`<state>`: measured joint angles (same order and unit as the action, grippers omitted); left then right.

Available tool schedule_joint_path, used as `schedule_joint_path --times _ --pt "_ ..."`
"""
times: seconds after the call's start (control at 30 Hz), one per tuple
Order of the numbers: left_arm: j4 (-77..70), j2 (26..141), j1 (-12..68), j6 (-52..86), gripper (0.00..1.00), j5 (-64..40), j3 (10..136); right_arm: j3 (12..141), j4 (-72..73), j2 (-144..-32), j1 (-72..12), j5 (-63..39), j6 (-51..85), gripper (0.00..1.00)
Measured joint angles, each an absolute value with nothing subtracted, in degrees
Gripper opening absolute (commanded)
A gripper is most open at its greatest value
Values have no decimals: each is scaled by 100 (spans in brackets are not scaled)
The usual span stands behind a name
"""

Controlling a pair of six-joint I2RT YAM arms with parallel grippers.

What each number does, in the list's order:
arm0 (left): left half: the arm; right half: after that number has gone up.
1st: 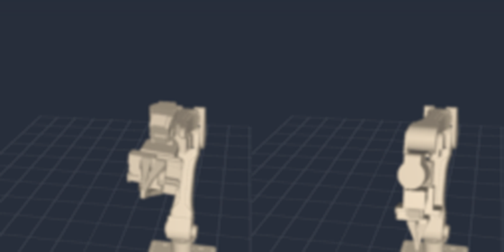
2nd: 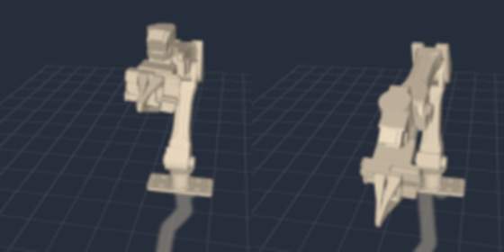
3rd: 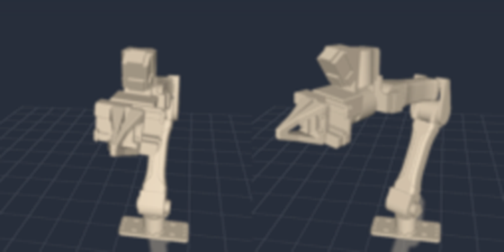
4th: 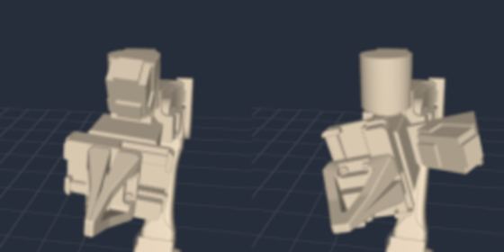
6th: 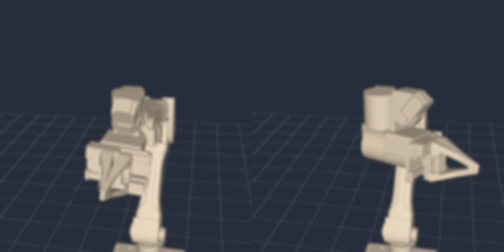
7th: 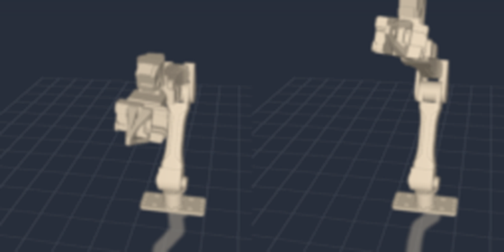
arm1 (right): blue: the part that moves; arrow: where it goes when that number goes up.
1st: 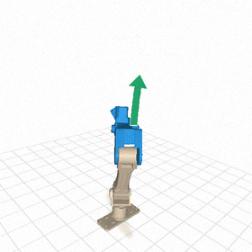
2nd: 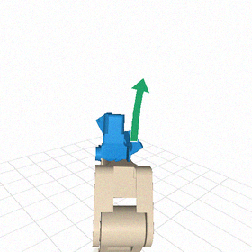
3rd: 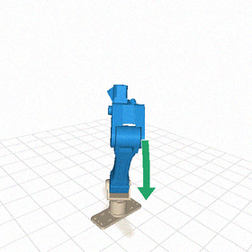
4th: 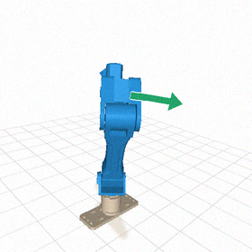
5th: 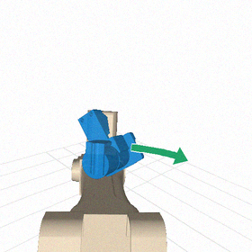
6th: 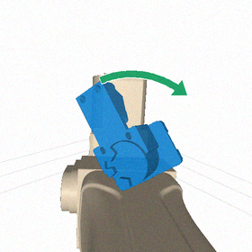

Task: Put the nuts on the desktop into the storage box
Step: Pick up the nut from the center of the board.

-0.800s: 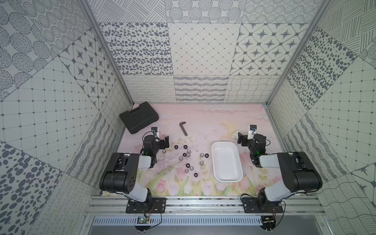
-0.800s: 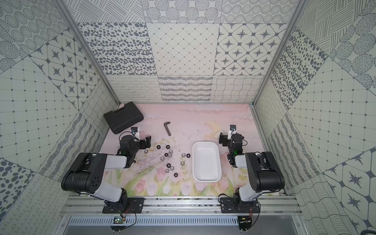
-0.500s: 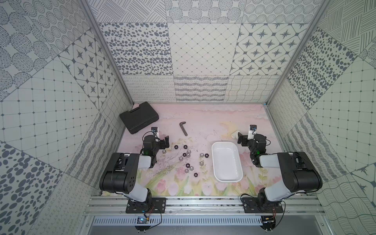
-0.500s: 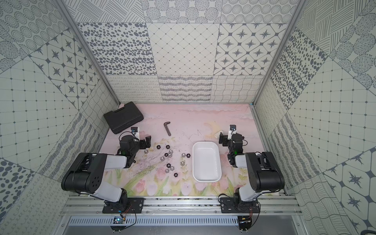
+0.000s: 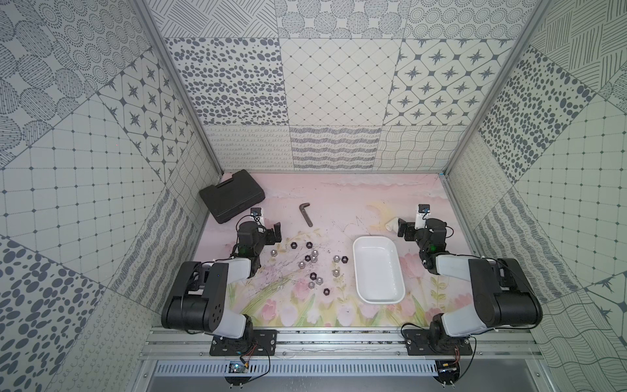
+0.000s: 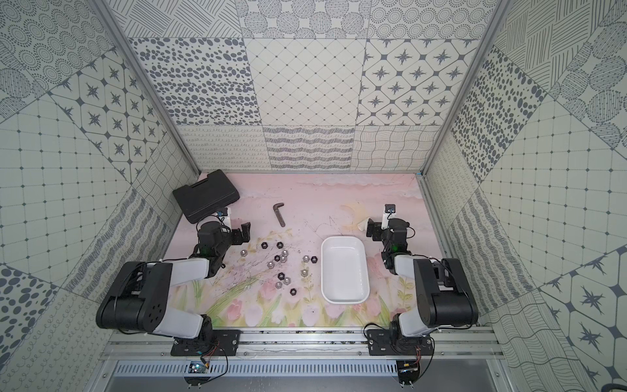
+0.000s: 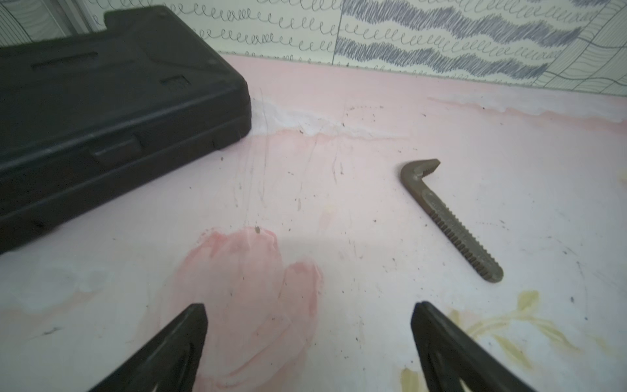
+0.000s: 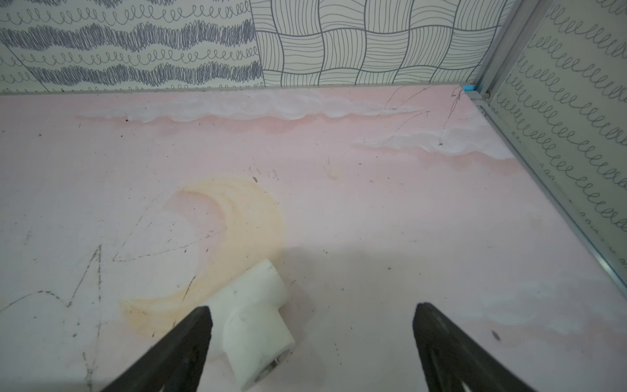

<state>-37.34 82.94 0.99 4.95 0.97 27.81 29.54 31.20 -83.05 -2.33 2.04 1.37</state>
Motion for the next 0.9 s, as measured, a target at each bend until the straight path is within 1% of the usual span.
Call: schedule_joint_path --times 0.1,0.17,0.27,0.33,0.5,0.63,0.8,0.9 --pt "-3164 7564 110 617 99 169 3181 3765 2023 -7679 -386 473 196 97" --pt "-2720 7196 132 729 99 189 3507 4370 1367 -7389 -661 714 178 97" --pt "-2036 6799 176 939 99 185 4027 5131 506 -7120 -1367 1074 10 97" --pt "-1559 6602 242 1103 99 148 4338 5712 -266 -7133 -1887 1164 -95 97" --pt "-508 6401 471 1417 99 -32 4880 7161 -2145 -7596 -2834 1059 -115 97" --pt "322 6375 624 1573 99 -174 5227 7815 -3404 -8027 -3531 904 -78 97" --pt "1063 6296 676 1678 99 -257 5417 8202 -4510 -8858 -4246 611 1 97" --pt "1376 6261 690 1728 99 -305 5454 8208 -4991 -9327 -4403 421 93 97"
